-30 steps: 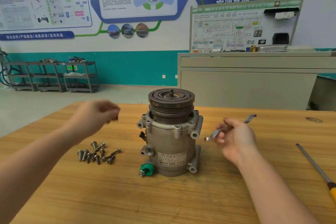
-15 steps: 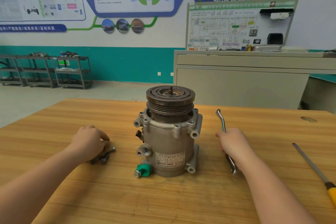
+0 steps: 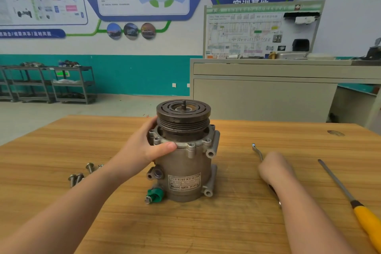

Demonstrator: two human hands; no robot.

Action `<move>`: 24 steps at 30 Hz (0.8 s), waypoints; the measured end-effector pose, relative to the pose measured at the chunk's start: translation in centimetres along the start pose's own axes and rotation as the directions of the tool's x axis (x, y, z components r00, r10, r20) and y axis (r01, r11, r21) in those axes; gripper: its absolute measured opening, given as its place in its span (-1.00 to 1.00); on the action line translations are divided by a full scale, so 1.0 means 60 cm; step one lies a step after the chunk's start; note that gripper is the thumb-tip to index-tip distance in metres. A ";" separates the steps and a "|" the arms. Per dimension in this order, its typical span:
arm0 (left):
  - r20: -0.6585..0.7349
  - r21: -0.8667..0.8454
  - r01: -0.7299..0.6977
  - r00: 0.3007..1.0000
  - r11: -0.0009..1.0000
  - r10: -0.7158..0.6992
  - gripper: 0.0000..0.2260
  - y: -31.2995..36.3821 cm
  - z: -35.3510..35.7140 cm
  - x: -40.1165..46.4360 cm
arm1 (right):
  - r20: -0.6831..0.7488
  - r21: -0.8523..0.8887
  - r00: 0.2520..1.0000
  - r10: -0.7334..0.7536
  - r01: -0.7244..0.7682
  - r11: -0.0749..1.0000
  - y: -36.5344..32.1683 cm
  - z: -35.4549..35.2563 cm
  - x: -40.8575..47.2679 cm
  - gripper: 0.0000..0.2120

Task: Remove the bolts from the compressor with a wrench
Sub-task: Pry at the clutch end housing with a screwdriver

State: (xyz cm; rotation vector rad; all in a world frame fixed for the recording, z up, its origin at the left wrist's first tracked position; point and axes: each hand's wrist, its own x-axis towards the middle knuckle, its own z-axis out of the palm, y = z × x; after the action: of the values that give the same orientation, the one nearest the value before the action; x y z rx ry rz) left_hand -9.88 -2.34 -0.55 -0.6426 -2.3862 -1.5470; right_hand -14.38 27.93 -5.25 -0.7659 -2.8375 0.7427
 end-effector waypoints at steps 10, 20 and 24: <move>0.204 0.005 0.055 0.977 0.998 -0.055 -0.30 0.016 -0.022 0.017 | -0.295 -0.030 0.932 0.209 -0.228 0.973 0.111 -0.109 0.032 -0.63; 0.065 -0.076 0.009 0.998 0.997 -0.004 -0.30 0.017 0.016 0.001 | 0.007 -0.363 0.996 0.092 -0.083 0.928 0.104 -0.092 0.033 -0.72; 0.015 -0.062 -0.007 1.000 0.998 0.008 -0.34 0.026 0.031 -0.009 | -0.169 0.045 0.949 -0.264 0.275 0.960 0.036 -0.102 -0.032 -0.87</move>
State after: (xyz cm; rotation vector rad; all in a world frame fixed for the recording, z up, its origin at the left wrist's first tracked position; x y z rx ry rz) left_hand -8.59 -0.24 -0.29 -0.6778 -2.3522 -1.6240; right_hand -10.38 31.23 -0.91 -0.3948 -2.6786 0.6957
